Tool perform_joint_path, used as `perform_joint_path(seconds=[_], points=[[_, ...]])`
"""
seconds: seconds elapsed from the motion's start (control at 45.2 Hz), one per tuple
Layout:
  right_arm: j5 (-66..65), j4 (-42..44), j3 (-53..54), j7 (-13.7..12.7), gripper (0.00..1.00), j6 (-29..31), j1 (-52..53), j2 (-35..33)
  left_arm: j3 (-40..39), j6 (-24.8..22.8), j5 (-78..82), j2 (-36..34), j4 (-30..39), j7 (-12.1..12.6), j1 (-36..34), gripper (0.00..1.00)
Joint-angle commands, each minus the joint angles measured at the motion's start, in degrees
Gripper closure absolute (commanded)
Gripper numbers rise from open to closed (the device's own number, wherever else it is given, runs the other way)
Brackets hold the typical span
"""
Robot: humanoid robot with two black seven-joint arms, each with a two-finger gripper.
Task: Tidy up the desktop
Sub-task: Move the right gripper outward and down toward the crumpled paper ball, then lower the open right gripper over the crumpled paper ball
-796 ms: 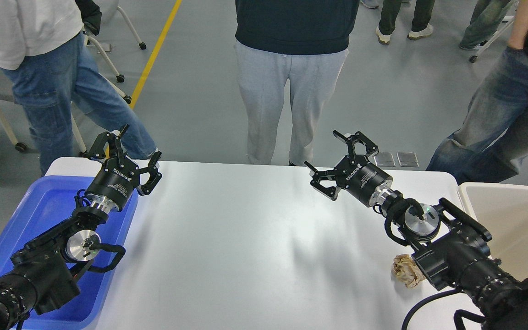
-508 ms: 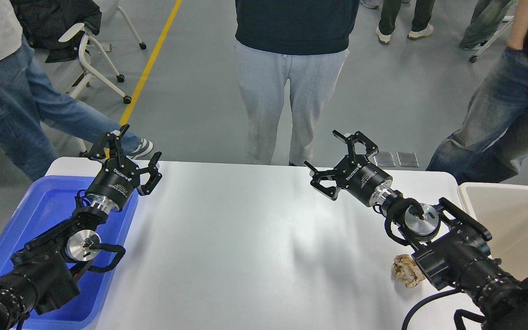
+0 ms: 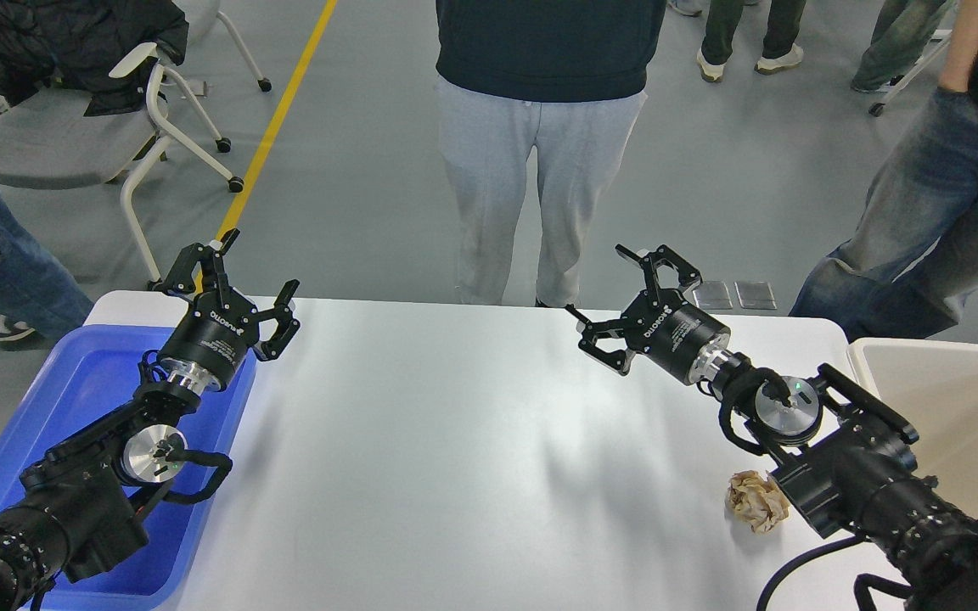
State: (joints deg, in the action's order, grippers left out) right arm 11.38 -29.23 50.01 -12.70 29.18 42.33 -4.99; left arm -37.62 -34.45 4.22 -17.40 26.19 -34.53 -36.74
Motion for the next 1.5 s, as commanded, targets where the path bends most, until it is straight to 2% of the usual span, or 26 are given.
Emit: perform_joint_path(seconds=[0.0,0.309,0.486,0.619,0.818,1.061,1.193,1.481], points=[[-3.6,-4.4,-1.7,0.0,0.00,-1.2,-0.1,-6.2,0.0,0.0,0.0,0.0,0.0,0.0,0.0,0.00],[-10.7,-9.3,-2.1,0.1,0.00,-6.1,3.6,-17.5,0.0,0.0,0.0,0.0,0.0,0.0,0.0,0.00],[-10.9,-12.8,-2.6,0.1,0.00,-6.2,3.9,-21.3,0.0,0.0,0.0,0.0,0.0,0.0,0.0,0.00],[-12.1,-21.0,-3.5,0.0,0.00,-6.4,3.8,-25.5,0.0,0.0,0.0,0.0,0.0,0.0,0.0,0.00],[-20.3,-35.4,-11.7,0.0,0.00,-6.8,3.9,-35.8,0.0,0.0,0.0,0.0,0.0,0.0,0.0,0.00],[-30.4,-45.1,-21.1,0.0,0.00,-6.6,4.5,-43.6,0.0,0.0,0.0,0.1,0.0,0.0,0.0,0.00],[-39.0,-49.3,-27.9,0.0,0.00,-6.3,4.9,-45.8,0.0,0.0,0.0,0.0,0.0,0.0,0.0,0.00],[-57.4,-47.7,-36.4,0.1,0.00,-6.9,4.5,-44.8,0.0,0.0,0.0,0.0,0.0,0.0,0.0,0.00]])
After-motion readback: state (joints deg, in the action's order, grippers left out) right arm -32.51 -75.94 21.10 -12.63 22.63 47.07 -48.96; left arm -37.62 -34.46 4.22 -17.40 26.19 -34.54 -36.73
